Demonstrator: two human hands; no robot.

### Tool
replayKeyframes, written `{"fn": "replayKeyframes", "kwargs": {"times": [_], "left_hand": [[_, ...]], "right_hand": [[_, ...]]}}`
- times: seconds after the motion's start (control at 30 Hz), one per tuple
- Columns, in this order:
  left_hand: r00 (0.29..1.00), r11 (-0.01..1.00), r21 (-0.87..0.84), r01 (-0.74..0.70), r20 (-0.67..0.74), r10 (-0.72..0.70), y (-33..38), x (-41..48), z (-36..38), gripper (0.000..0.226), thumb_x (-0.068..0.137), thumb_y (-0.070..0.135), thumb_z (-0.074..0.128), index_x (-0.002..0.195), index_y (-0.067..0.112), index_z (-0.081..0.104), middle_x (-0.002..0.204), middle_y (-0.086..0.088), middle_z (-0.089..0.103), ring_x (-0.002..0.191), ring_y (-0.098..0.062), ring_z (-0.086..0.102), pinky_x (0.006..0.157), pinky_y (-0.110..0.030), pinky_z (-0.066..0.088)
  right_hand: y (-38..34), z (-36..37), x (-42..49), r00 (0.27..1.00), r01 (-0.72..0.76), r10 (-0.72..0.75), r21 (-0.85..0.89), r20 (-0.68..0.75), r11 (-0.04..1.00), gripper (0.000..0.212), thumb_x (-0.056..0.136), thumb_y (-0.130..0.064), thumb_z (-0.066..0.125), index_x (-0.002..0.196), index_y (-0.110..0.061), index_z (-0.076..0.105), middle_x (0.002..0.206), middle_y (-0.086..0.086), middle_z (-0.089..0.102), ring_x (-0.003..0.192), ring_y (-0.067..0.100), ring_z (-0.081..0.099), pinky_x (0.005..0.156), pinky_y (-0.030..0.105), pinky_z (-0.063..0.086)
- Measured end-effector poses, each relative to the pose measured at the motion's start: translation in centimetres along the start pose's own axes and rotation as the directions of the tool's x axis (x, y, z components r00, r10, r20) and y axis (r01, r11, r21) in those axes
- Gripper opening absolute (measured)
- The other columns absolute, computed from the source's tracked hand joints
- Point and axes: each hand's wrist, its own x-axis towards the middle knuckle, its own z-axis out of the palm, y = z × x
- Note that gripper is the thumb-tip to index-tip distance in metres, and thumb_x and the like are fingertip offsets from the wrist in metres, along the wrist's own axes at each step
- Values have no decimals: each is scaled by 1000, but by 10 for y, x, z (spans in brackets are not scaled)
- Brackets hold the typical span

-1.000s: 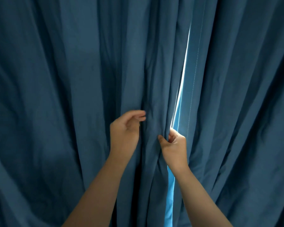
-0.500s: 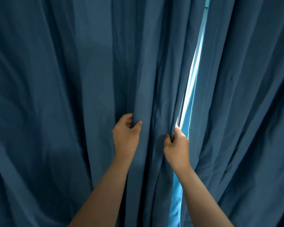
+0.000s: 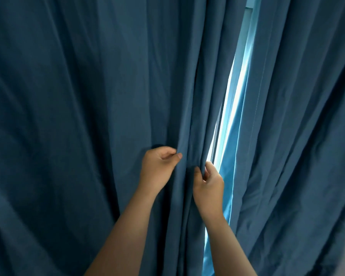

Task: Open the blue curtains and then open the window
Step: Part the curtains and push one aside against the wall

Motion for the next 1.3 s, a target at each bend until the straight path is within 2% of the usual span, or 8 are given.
{"fn": "replayKeyframes", "kwargs": {"times": [0.13,0.23,0.4,0.67,0.8,1.0,1.17,1.3], "left_hand": [[997,1000,4,20,73,-20,6,-2,-10,18,82,8,67,70,21,66,71,5,68,74,-15,66,80,-39,57],[991,999,-10,48,129,-46,6,-2,-17,8,86,7,63,84,11,69,73,6,65,70,-13,63,72,-28,58],[975,996,-14,88,206,-84,9,5,-30,7,87,7,61,92,9,65,78,2,64,72,-11,62,63,-17,55],[960,995,-10,100,263,-93,11,9,-34,7,86,6,62,82,11,65,74,2,64,71,-9,62,70,-23,55],[955,995,-3,95,281,-91,11,9,-32,18,87,5,61,73,17,63,74,2,66,71,-9,64,71,-25,54],[957,996,-41,83,281,-68,10,12,-33,17,88,3,55,82,11,68,82,-3,72,77,-9,70,69,-20,52],[992,989,-147,-19,121,37,9,9,-42,23,87,1,54,78,17,67,77,2,72,74,-9,71,67,-19,53],[934,963,-85,-256,-277,224,-3,4,-56,23,85,2,59,79,22,68,76,10,70,72,-1,67,71,-13,49]], "right_hand": [[-4,8,-14,1000,13,-13,86,5,996,43,89,-6,50,57,-24,27,52,-10,25,51,7,22,50,23,24],[-12,10,-25,995,7,-28,218,91,976,39,89,-1,50,61,-26,43,50,-16,44,50,2,37,51,10,32],[-15,17,-31,979,-67,3,312,202,948,20,84,-3,60,98,-16,63,84,-12,68,75,0,60,66,9,44],[-12,35,-32,998,-15,16,-12,63,1000,31,75,-12,71,78,-23,42,58,-7,34,50,9,35,46,14,33],[-7,41,-27,998,-57,56,14,32,998,18,79,-4,60,82,-20,53,58,-8,48,52,9,42,50,15,36],[-5,46,-22,996,-77,77,-6,-54,997,36,78,3,51,61,-26,39,51,-5,33,49,11,32,46,19,29],[1,51,-21,993,-84,83,-7,-88,996,17,79,2,50,81,-15,47,51,-5,41,46,10,40,47,22,35],[0,59,-22,994,-85,83,-27,-72,996,19,79,6,44,88,-11,43,53,1,44,44,15,39,48,29,36]]}}
